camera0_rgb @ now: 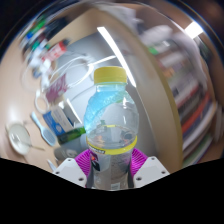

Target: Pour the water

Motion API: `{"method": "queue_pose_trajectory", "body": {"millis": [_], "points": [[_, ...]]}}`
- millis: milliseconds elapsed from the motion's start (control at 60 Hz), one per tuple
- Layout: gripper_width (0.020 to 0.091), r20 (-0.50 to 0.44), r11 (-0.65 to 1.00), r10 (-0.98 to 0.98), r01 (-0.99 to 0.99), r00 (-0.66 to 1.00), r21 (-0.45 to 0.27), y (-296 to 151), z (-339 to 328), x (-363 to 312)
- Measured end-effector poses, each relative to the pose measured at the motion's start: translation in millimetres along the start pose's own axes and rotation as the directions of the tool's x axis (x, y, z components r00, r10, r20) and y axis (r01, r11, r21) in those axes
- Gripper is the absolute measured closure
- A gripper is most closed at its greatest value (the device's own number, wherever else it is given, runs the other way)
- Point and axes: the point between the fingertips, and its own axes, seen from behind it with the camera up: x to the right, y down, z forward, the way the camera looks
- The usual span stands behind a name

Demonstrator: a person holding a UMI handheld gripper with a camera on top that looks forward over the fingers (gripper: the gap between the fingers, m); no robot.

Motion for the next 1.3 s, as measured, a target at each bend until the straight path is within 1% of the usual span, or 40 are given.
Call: {"method": "queue_pose_trajectory", "body": {"millis": [33,67,117,133,150,200,217,250,267,333,400,517,533,550,567,583,600,683,700,717,800,900,967,1000,1050,1067,1083,1167,1300], "points": [[0.063,0.047,0.973,0.231,-0.231,0.972,-0.006,10,-4,-6],[0.063,0.07,0.899,0.438,-0.436,0.896,-0.037,27,-8,-12],[0.0632,0.066,0.743,0.668,-0.662,0.741,-0.1,57,-17,-24],[0.0631,0.041,0.68,0.733,-0.727,0.679,-0.094,66,-27,-35],[0.0631,0.059,0.647,0.762,-0.753,0.645,-0.117,72,-22,-32],[0.0631,0.056,0.551,0.834,-0.823,0.549,-0.136,96,-27,-47],[0.0632,0.06,0.532,0.847,-0.835,0.529,-0.14,103,-29,-52],[0.0632,0.058,0.486,0.874,-0.865,0.482,-0.123,113,-37,-71],[0.0632,0.072,0.484,0.875,-0.865,0.478,-0.131,116,-32,-69],[0.0631,0.09,0.445,0.896,-0.879,0.435,-0.172,134,-31,-100],[0.0625,0.113,0.442,0.897,-0.878,0.428,-0.183,145,-34,-128],[0.0617,0.152,0.435,0.9,-0.873,0.409,-0.221,154,-30,-147],[0.0614,0.144,0.414,0.909,-0.883,0.39,-0.222,159,-35,-163],[0.0612,0.148,0.415,0.909,-0.88,0.39,-0.23,160,-33,-163],[0.0583,0.152,0.42,0.907,-0.874,0.394,-0.243,163,-32,-163],[0.0599,0.15,0.408,0.912,-0.88,0.381,-0.244,163,-35,-170],[0.0604,0.153,0.405,0.912,-0.892,0.379,-0.201,161,-32,-165],[0.0605,0.16,0.399,0.913,-0.902,0.375,-0.166,162,-34,-164],[0.0602,0.16,0.402,0.912,-0.901,0.378,-0.165,161,-40,-155],[0.0603,0.161,0.402,0.912,-0.901,0.377,-0.164,163,-34,-166],[0.06,0.165,0.409,0.909,-0.896,0.383,-0.174,163,-30,-167],[0.0549,0.173,0.415,0.906,-0.889,0.385,-0.192,162,-31,-167],[0.0485,0.18,0.426,0.903,-0.872,0.391,-0.24,165,-34,-170],[0.0412,0.178,0.432,0.901,-0.858,0.396,-0.277,169,-38,-173],[0.0274,0.177,0.428,0.903,-0.85,0.391,-0.306,172,-43,-175],[0.0248,0.176,0.424,0.905,-0.85,0.386,-0.312,173,-45,-176],[0.0249,0.172,0.418,0.908,-0.855,0.382,-0.308,174,-48,-177],[0.026,0.168,0.39,0.921,-0.857,0.352,-0.338,173,-64,-179],[0.0261,0.128,0.365,0.931,-0.867,0.342,-0.34,172,-98,-166]]}}
